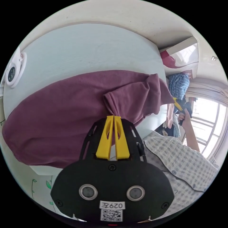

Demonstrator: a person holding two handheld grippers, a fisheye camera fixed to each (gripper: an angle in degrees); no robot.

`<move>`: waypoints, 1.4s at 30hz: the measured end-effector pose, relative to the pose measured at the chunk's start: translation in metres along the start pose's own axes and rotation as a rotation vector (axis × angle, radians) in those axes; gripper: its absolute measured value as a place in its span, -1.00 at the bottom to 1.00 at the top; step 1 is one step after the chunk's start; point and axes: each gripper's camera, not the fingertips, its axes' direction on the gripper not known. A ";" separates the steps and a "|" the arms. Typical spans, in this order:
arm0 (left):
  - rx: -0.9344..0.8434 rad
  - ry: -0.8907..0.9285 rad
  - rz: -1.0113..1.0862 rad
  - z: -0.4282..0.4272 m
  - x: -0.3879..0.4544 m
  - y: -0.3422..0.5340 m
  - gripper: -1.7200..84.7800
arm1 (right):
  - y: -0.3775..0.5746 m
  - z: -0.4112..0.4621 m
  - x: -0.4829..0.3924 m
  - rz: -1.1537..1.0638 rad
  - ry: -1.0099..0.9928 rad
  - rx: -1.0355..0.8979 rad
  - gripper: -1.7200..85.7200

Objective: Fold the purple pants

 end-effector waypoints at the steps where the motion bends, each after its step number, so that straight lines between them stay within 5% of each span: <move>1: 0.027 -0.005 0.018 -0.010 0.006 0.005 -0.97 | -0.007 -0.004 0.001 -0.016 0.007 -0.013 -0.97; 11: 0.183 -0.051 -0.088 -0.056 -0.017 0.038 -0.98 | -0.045 -0.035 0.011 -0.057 0.018 0.005 -0.97; 17: 0.063 0.030 -0.212 -0.030 -0.079 0.037 -0.97 | -0.062 -0.043 0.018 -0.035 0.037 0.012 -0.97; 21: 0.178 -0.162 -0.296 -0.061 -0.080 0.062 -0.90 | -0.066 -0.066 0.012 0.027 0.262 0.105 -0.96; 25: 0.190 -0.003 -0.113 -0.045 -0.045 0.047 -0.97 | -0.050 -0.062 -0.042 -0.164 0.571 0.234 -0.96; 29: 0.063 -0.026 0.002 0.008 -0.005 0.015 -0.98 | -0.049 0.022 -0.086 -0.456 0.320 -0.082 -0.97; 31: -0.028 -0.077 0.009 0.042 0.004 -0.001 -0.98 | -0.053 0.096 -0.096 -0.522 0.170 -0.413 -0.97; 34: -0.085 -0.146 0.046 0.065 0.005 -0.006 -0.98 | -0.058 0.155 -0.086 -0.550 0.464 -0.565 -0.97; 38: -0.087 -0.145 0.071 0.073 0.009 -0.004 -0.98 | -0.080 0.137 -0.063 -0.370 0.350 -0.481 -0.97; 40: -0.088 -0.167 0.073 0.079 0.015 -0.003 -0.98 | -0.083 0.111 -0.058 -0.344 0.483 -0.345 -0.97; 42: -0.086 -0.181 0.080 0.084 0.020 -0.002 -0.98 | -0.088 0.102 -0.064 -0.389 0.310 -0.327 -0.97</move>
